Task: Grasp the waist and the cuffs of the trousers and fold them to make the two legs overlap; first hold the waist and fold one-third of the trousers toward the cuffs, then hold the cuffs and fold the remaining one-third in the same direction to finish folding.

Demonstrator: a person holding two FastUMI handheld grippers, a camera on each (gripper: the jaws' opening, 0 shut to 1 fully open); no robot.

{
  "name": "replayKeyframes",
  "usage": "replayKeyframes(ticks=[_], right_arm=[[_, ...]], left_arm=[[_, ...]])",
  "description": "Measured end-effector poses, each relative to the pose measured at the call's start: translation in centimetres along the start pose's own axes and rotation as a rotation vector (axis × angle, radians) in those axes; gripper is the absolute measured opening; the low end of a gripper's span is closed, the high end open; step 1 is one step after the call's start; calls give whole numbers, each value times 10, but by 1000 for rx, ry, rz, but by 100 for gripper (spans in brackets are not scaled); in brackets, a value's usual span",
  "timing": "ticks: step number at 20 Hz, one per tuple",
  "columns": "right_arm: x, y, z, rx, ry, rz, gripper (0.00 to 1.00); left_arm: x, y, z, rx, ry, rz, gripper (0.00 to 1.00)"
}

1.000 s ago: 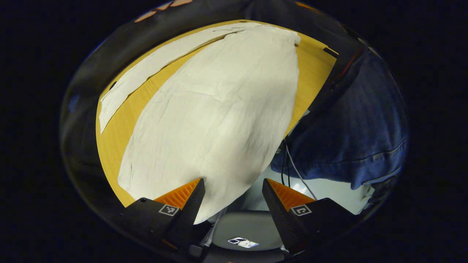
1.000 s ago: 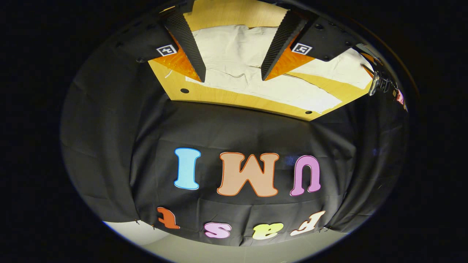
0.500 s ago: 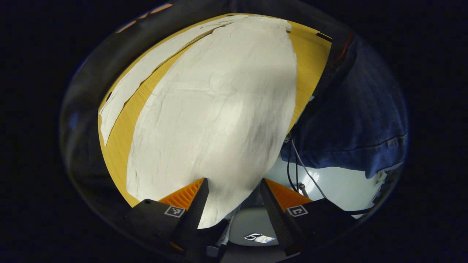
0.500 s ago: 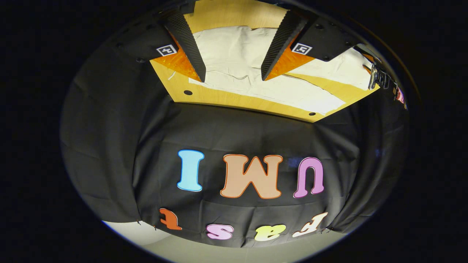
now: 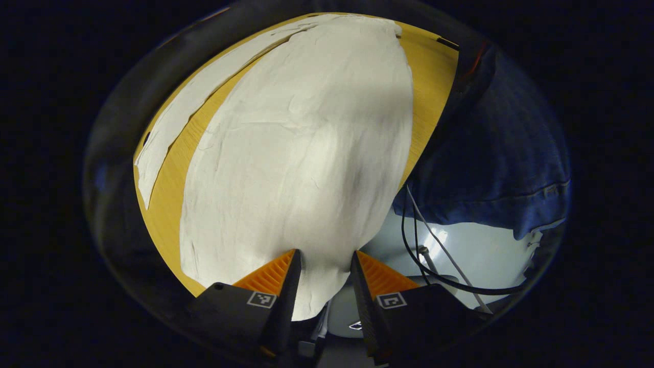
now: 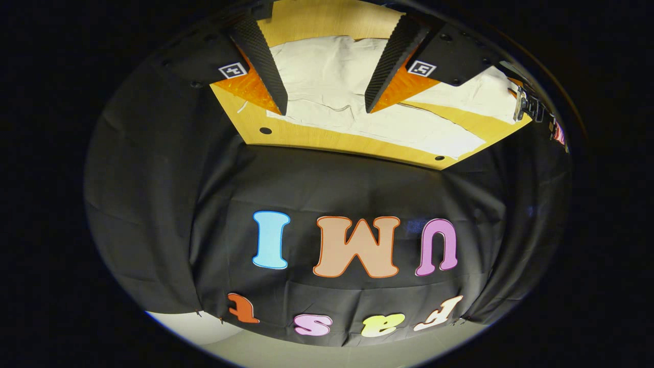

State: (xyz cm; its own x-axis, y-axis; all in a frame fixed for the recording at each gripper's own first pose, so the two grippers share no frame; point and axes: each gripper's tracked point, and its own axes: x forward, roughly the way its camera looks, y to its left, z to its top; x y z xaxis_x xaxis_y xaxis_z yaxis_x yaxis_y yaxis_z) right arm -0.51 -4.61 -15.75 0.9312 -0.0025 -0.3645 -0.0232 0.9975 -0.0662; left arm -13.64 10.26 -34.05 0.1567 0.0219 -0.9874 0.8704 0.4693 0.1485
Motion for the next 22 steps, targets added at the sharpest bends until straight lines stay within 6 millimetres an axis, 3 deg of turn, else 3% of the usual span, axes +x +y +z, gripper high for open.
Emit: replayKeyframes(ticks=[5, 6, 7, 9, 15, 18, 22], right_arm=[[1, -2, -6, 1, 10, 4, 98], [2, -2, -7, 0, 12, 5, 98], [2, -3, -8, -2, 15, 7, 98], [3, -4, -9, -7, 19, 10, 98], [12, -10, -26, -101, 71, 67, 99], [23, -13, -61, -250, 169, 160, 98], [42, -10, -123, -449, 343, 340, 98]], left_arm=[[-3, -8, -1, -19, 16, -56, 30], [-4, -8, 1, -35, 12, -61, 14], [-3, -8, -1, -42, 14, -64, 7], [-3, -8, 0, -57, 19, -69, 0], [-4, -2, 2, -128, 45, -138, 0], [-3, 13, 1, -81, 63, -94, 0], [0, 30, 4, -73, 71, -69, 0]])
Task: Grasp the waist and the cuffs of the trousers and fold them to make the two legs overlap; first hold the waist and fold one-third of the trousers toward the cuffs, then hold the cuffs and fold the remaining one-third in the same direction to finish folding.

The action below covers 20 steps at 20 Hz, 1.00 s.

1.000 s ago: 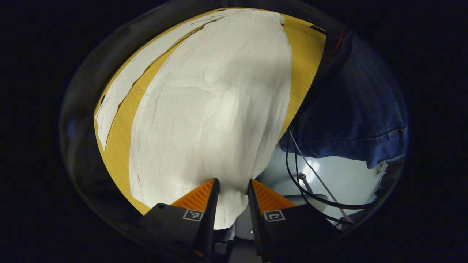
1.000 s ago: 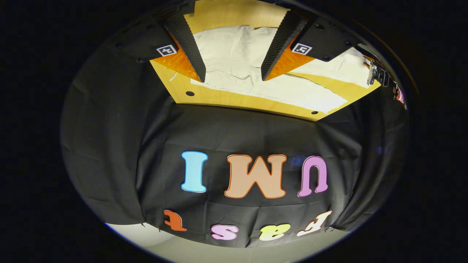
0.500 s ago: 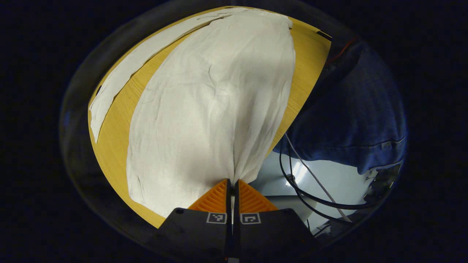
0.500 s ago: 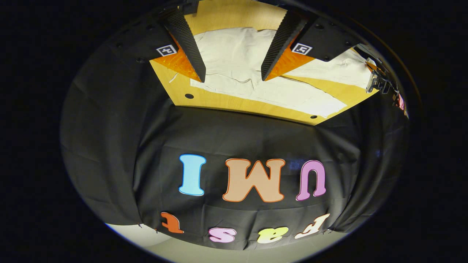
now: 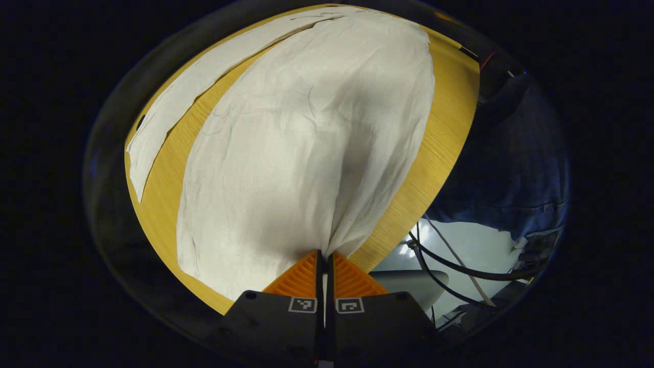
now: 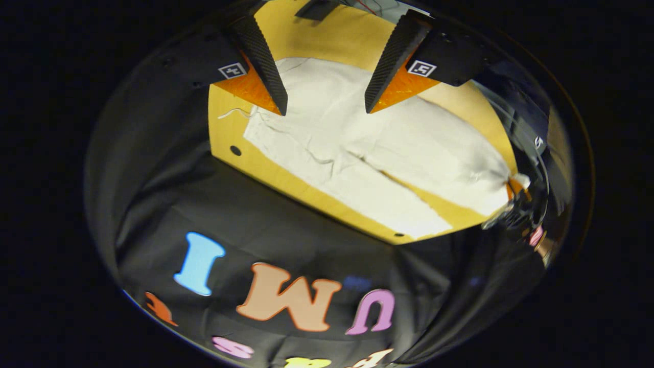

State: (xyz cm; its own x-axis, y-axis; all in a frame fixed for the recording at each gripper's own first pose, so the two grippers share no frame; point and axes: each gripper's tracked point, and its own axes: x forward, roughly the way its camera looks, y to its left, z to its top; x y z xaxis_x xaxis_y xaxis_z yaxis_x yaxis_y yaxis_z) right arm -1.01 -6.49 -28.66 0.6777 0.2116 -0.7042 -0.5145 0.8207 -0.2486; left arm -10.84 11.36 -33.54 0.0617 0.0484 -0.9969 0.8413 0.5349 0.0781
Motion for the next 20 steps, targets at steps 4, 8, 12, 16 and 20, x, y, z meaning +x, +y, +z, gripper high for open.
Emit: replayKeyframes(ticks=[4, 8, 12, 16, 20], right_arm=[[34, 4, -63, -141, 184, 136, 98], [58, 6, -104, -231, 333, 234, 99], [82, 14, -125, -253, 436, 331, 98], [89, 21, -126, -194, 499, 419, 90], [92, 18, -126, -183, 506, 414, 86]], left_arm=[[3, 19, 9, -21, 0, -8, 0], [4, 22, 9, -10, 7, -21, 0], [5, 22, 9, -21, 20, -17, 0], [4, 22, 10, 12, 30, -11, 0], [5, 20, 10, -5, 37, -29, 0]])
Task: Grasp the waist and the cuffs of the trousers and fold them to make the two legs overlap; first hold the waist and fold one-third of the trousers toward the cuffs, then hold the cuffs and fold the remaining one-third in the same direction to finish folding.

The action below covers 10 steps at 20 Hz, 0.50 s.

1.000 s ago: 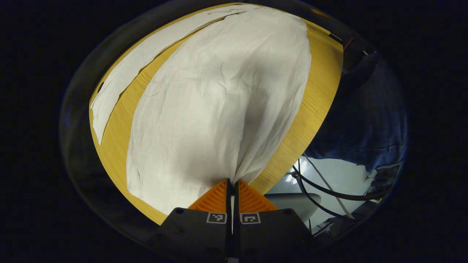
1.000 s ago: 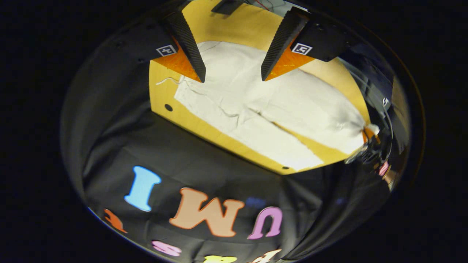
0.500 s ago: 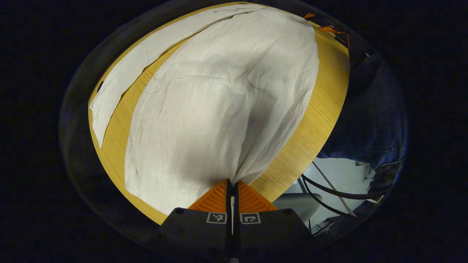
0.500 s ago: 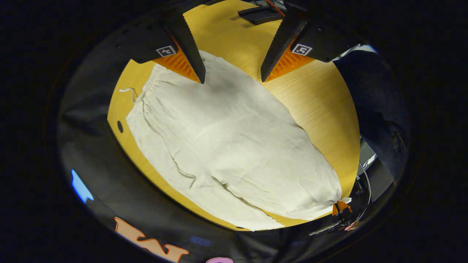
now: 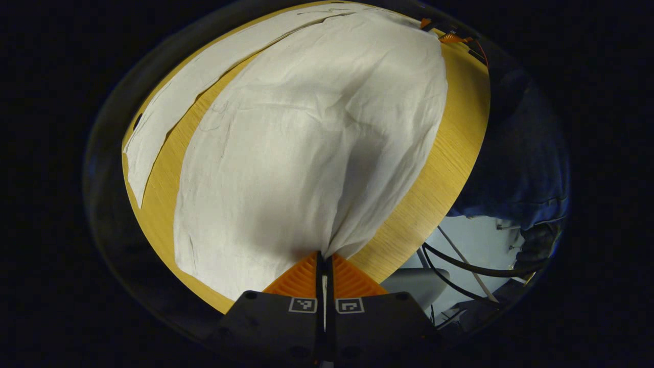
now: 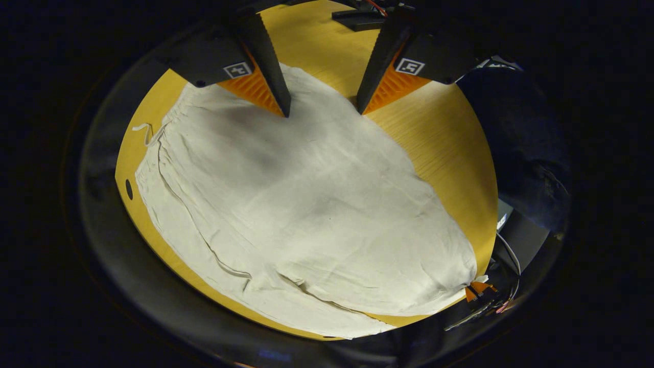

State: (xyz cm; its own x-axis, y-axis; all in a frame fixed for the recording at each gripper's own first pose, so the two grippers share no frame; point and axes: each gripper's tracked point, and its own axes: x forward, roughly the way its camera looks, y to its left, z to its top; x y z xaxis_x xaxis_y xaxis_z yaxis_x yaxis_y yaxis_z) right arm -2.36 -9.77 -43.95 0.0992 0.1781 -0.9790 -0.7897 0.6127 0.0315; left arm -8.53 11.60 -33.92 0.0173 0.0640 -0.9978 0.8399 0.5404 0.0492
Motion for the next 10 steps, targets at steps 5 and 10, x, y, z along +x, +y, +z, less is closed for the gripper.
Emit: replayKeyframes(ticks=[5, 10], right_arm=[[-1, -13, 6, 32, -2, -51, 33], [0, -16, 6, 78, 9, -73, 7]], left_arm=[[0, 0, 0, -10, 8, -3, 0], [0, 1, 0, -27, 8, -4, 0]])
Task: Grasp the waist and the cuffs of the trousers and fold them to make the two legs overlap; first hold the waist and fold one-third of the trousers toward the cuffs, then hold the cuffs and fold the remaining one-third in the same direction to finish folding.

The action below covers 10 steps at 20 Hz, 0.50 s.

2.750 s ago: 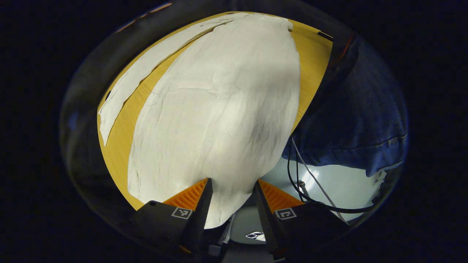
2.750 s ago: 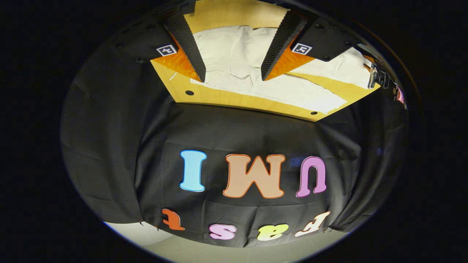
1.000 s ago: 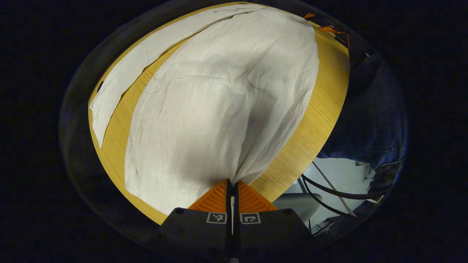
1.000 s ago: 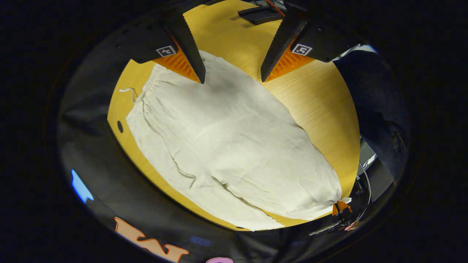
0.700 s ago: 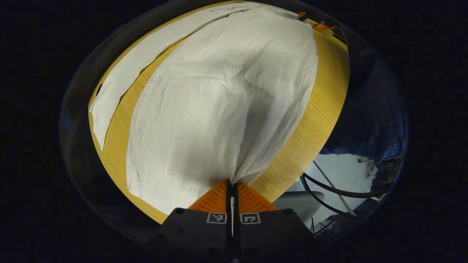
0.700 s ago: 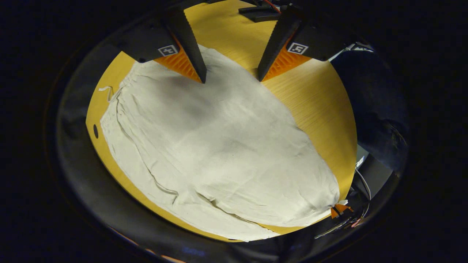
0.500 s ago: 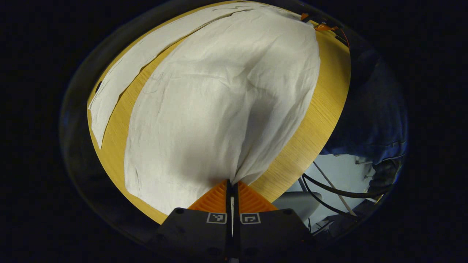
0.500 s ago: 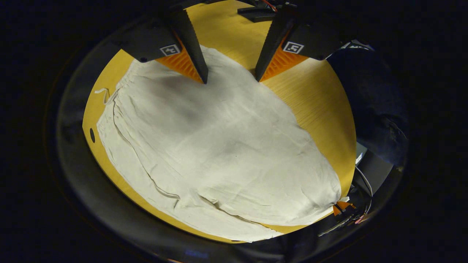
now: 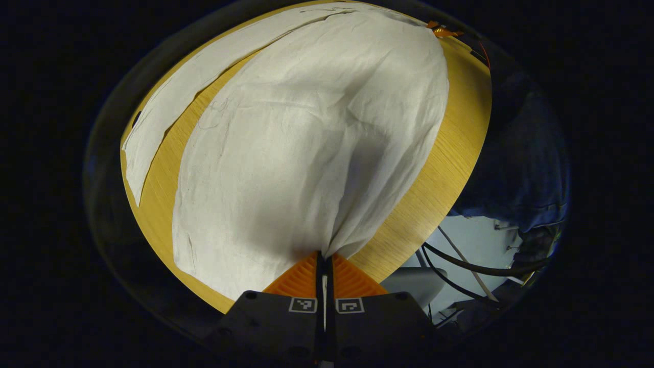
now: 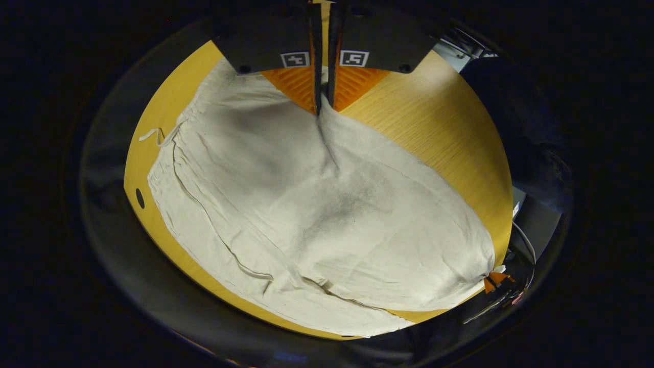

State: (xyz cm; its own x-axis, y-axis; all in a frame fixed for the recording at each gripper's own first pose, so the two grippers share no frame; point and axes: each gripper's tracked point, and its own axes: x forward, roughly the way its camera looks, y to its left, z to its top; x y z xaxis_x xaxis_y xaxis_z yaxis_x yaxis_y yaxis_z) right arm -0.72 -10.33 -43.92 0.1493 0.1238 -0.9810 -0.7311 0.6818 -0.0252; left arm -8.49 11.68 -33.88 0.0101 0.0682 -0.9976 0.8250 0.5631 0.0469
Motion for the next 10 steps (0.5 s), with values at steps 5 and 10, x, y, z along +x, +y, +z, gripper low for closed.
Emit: replayKeyframes(ticks=[5, 10], right_arm=[[-5, 1, -1, 30, 36, -51, 7], [-35, -6, 19, 126, -4, -98, 7]], left_arm=[[-3, 9, 1, 17, 15, 15, 0], [-32, 55, 26, 32, 3, 98, 0]])
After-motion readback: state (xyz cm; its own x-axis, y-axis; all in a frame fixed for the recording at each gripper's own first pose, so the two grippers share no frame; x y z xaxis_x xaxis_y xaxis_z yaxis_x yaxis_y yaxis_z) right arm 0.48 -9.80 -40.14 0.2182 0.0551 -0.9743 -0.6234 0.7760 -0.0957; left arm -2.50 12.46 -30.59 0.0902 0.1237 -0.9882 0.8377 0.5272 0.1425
